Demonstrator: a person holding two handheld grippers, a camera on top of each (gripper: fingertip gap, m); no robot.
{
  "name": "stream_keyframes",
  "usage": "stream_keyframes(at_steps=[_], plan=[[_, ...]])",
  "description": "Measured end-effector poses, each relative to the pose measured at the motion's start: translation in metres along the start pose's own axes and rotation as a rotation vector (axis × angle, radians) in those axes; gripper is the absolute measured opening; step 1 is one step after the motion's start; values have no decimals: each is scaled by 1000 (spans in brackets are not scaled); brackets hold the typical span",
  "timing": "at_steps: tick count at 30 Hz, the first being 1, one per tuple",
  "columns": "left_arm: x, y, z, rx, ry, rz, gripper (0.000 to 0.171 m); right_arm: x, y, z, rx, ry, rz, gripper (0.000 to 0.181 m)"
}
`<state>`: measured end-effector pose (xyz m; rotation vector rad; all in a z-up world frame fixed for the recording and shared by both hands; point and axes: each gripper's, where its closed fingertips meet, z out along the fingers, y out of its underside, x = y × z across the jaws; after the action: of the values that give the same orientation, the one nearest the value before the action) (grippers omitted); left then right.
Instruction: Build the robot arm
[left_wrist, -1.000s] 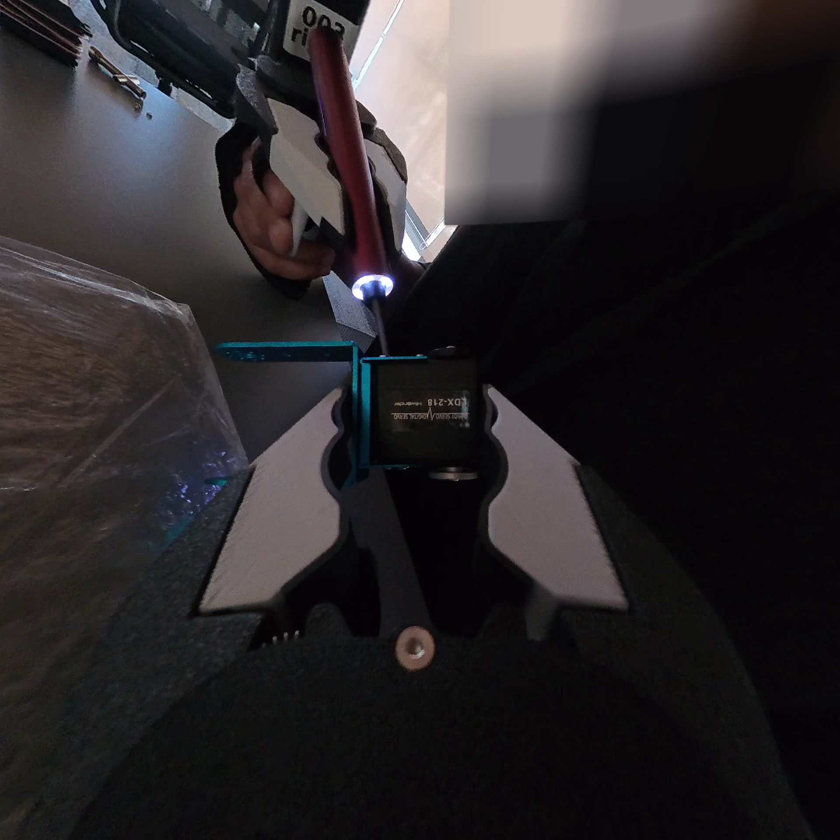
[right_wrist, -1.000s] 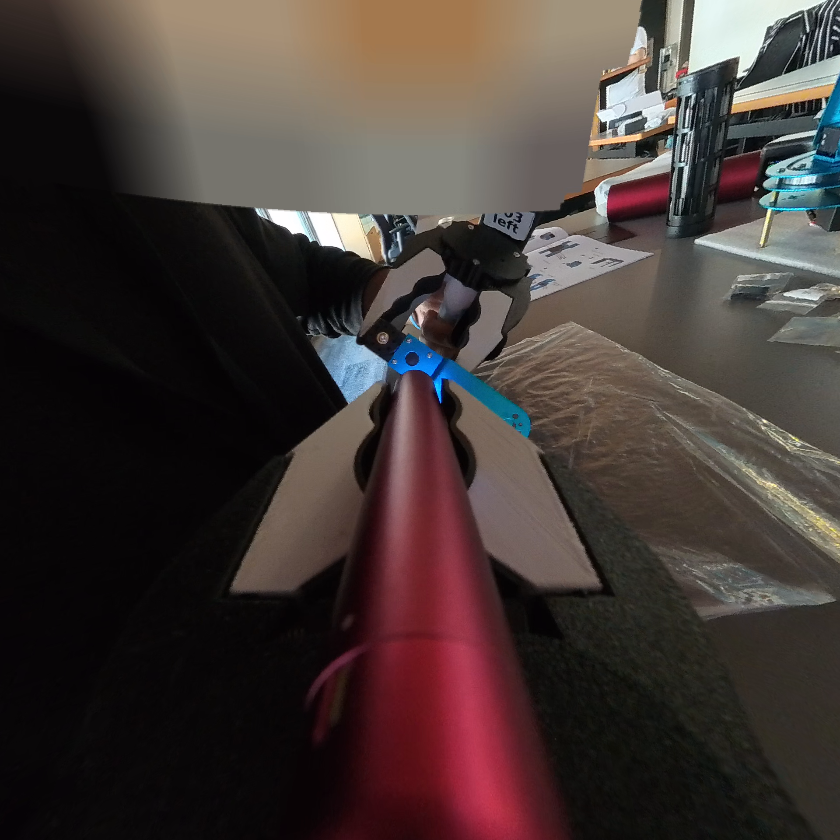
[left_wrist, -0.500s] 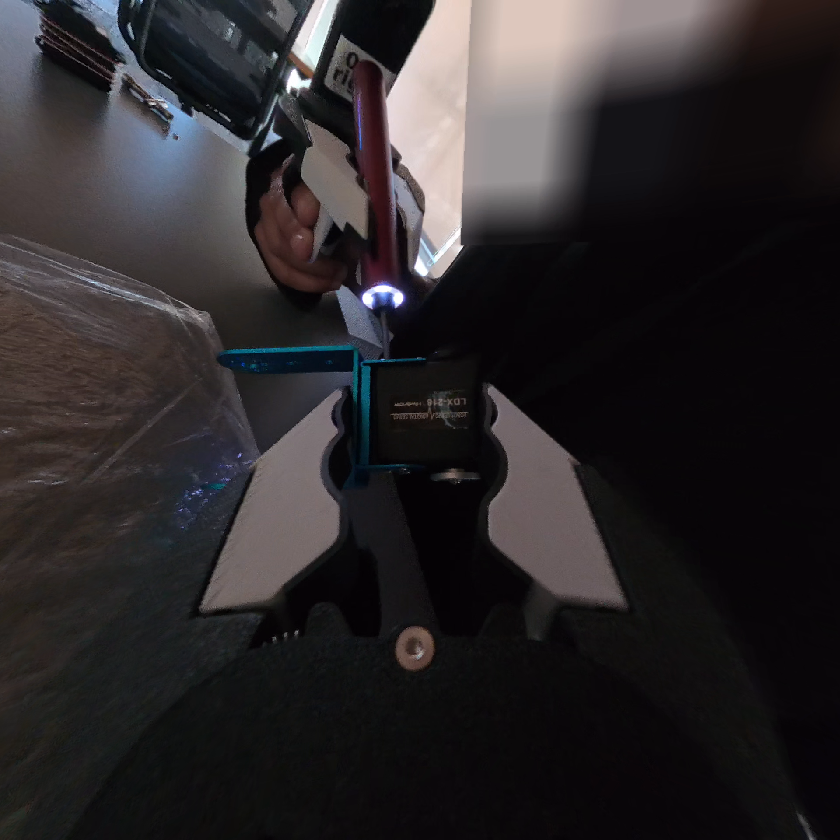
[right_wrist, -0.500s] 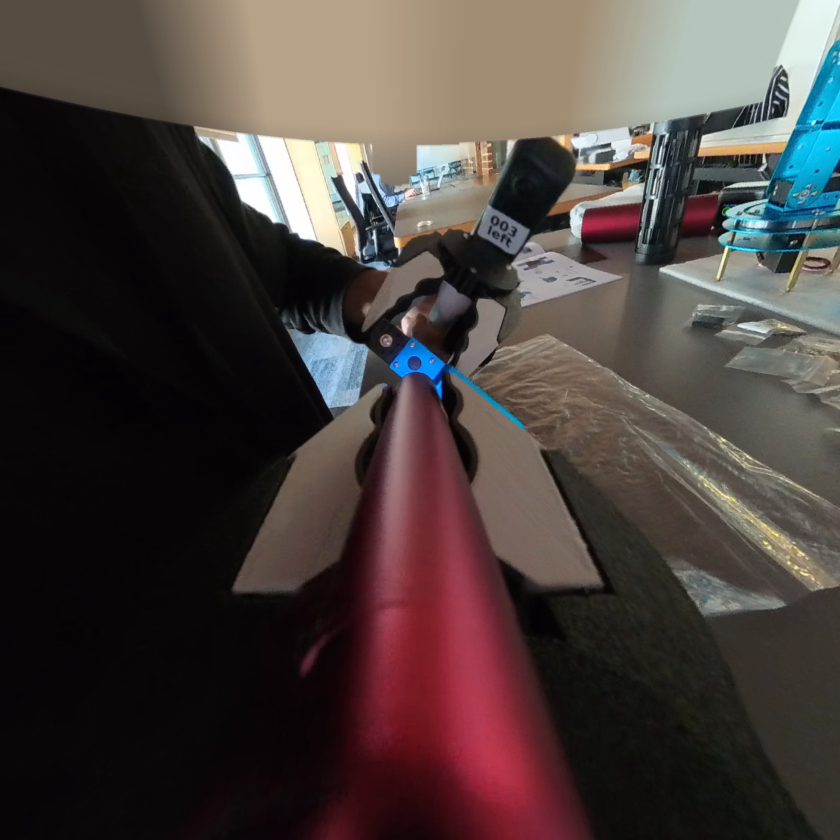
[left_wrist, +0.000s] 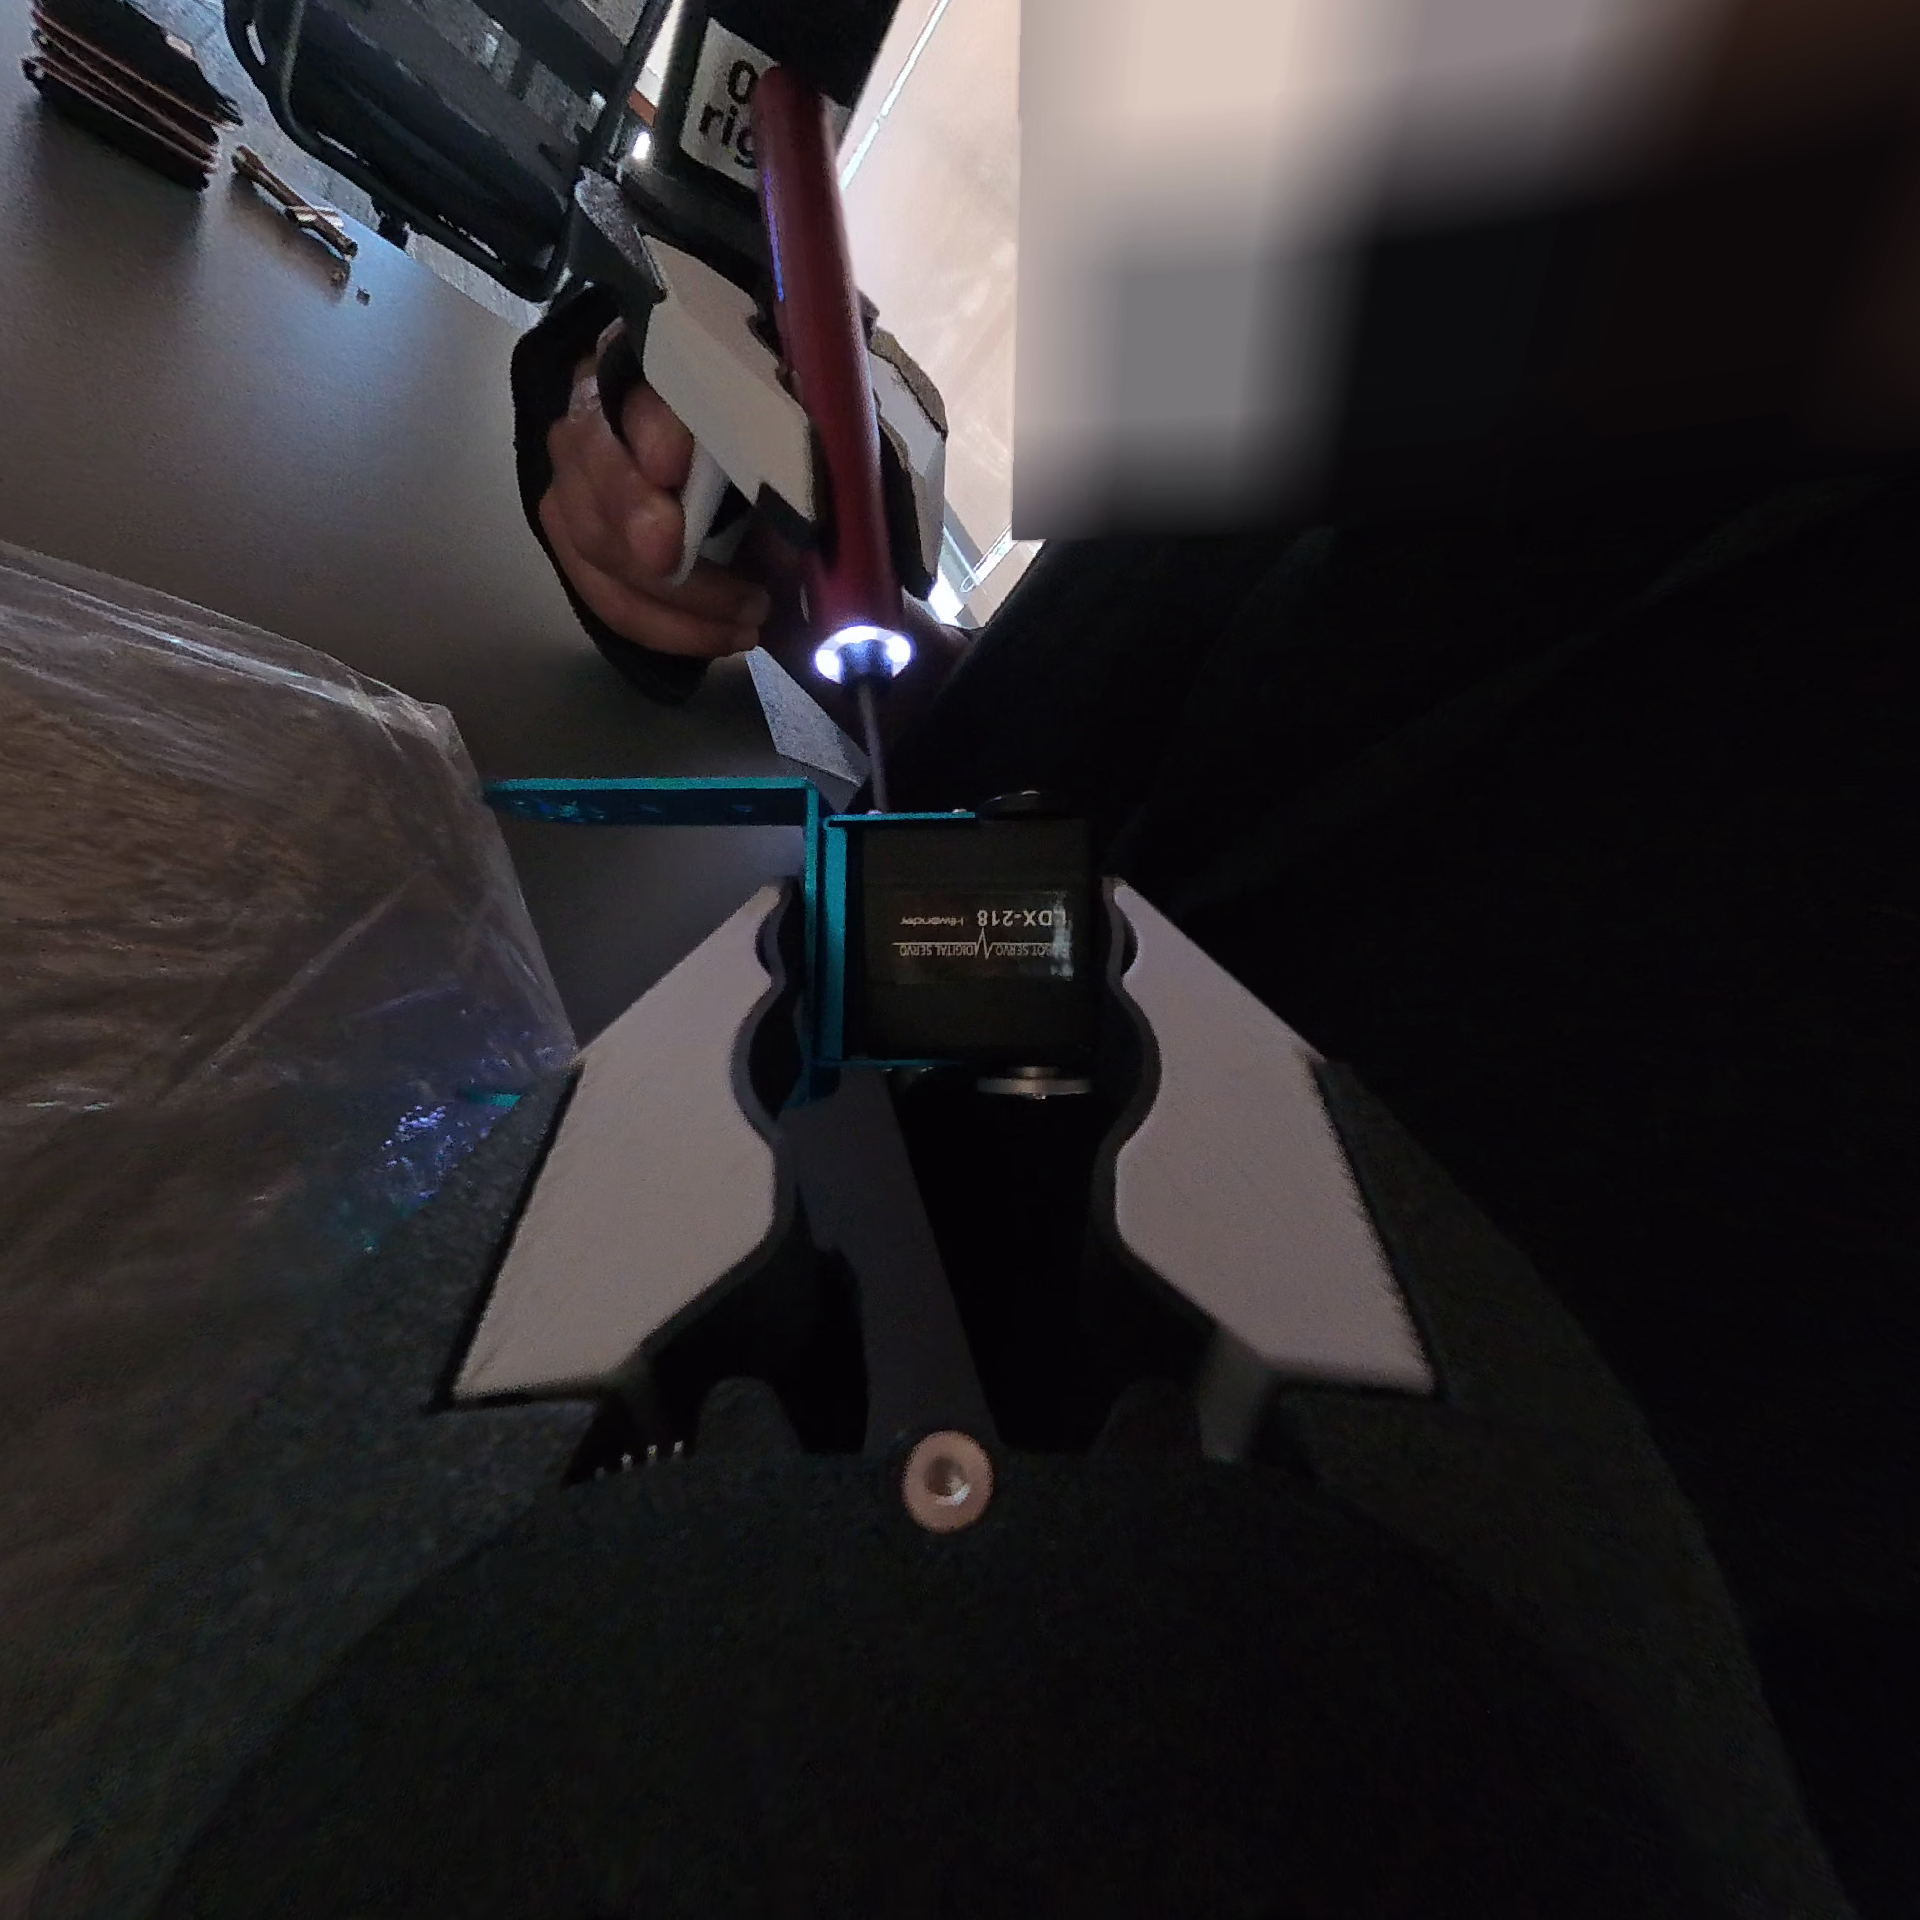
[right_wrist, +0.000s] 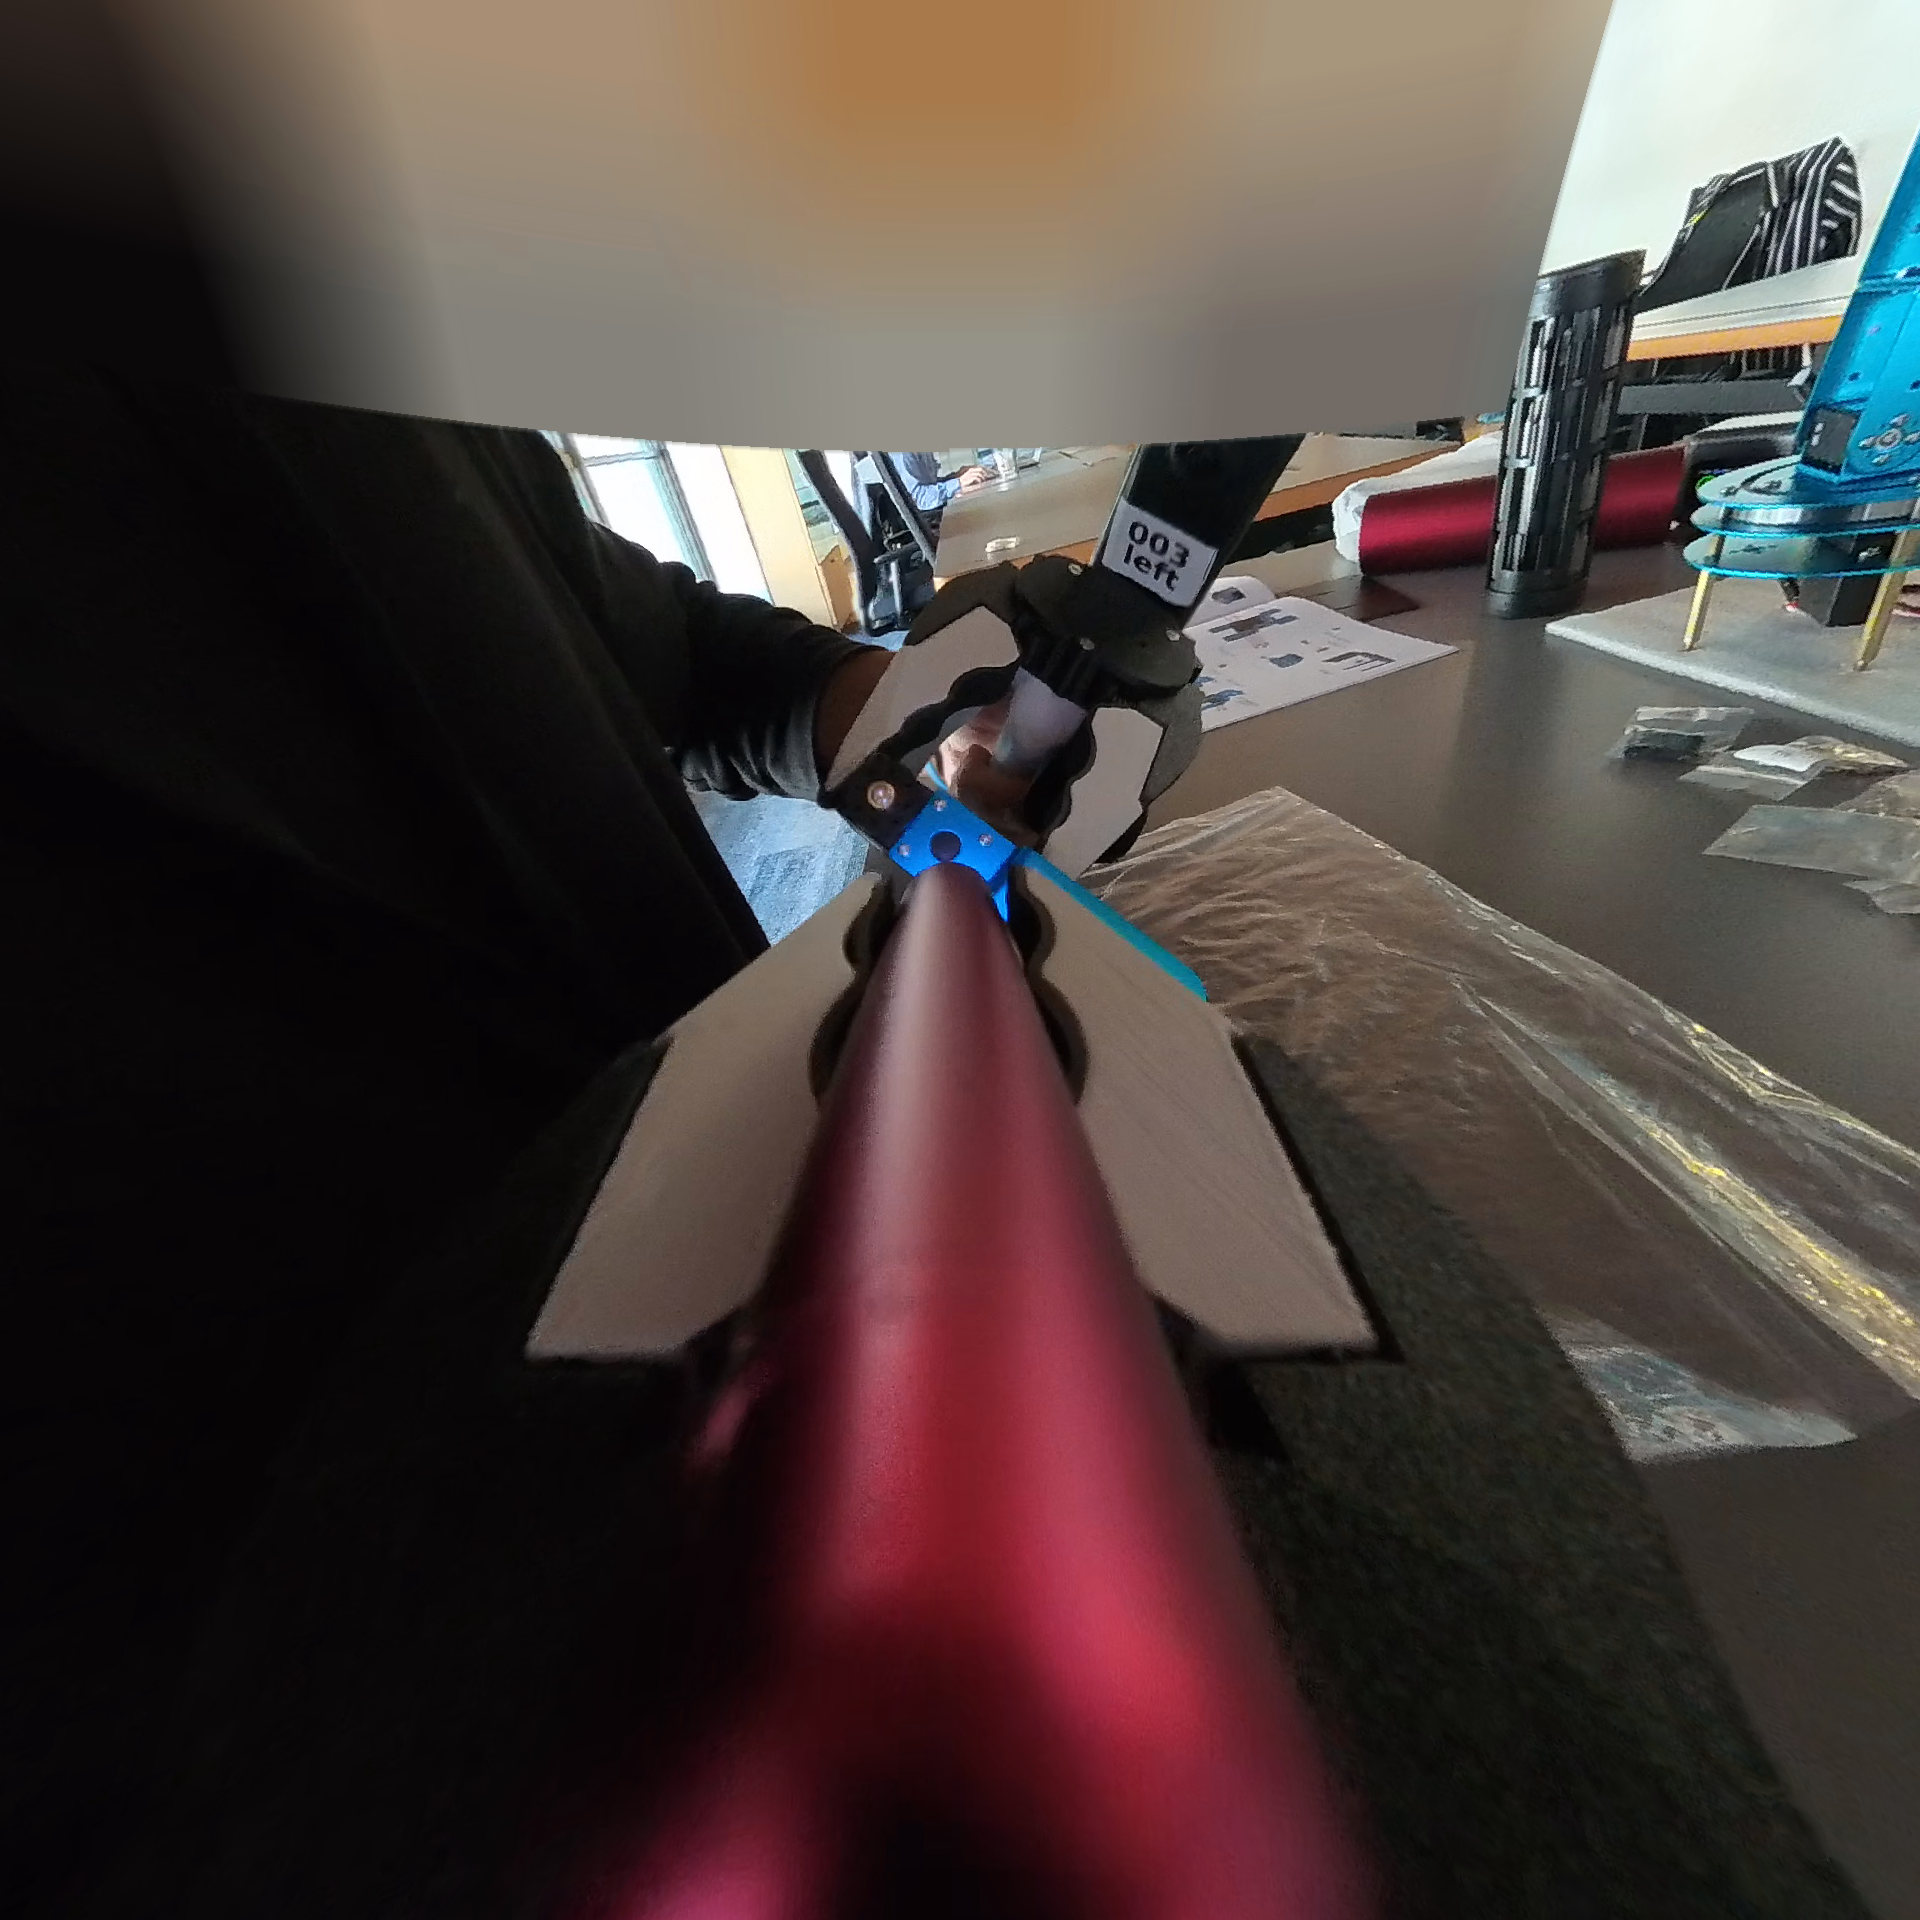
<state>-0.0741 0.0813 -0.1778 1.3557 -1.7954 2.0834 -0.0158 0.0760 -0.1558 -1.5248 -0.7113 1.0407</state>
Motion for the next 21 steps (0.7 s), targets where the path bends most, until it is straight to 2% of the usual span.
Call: stream_keyframes(at_steps=[3, 8, 21], plan=[[4, 2, -5, 8, 41, -28, 53, -4, -4, -3, 22, -36, 6, 21], [-4, 9, -1, -46, -12, -28, 52, -2, -11, 1, 56, -25, 5, 21], [0, 7, 3, -41, 11, -12, 53, -5, -5, 8, 25, -35, 5, 21]])
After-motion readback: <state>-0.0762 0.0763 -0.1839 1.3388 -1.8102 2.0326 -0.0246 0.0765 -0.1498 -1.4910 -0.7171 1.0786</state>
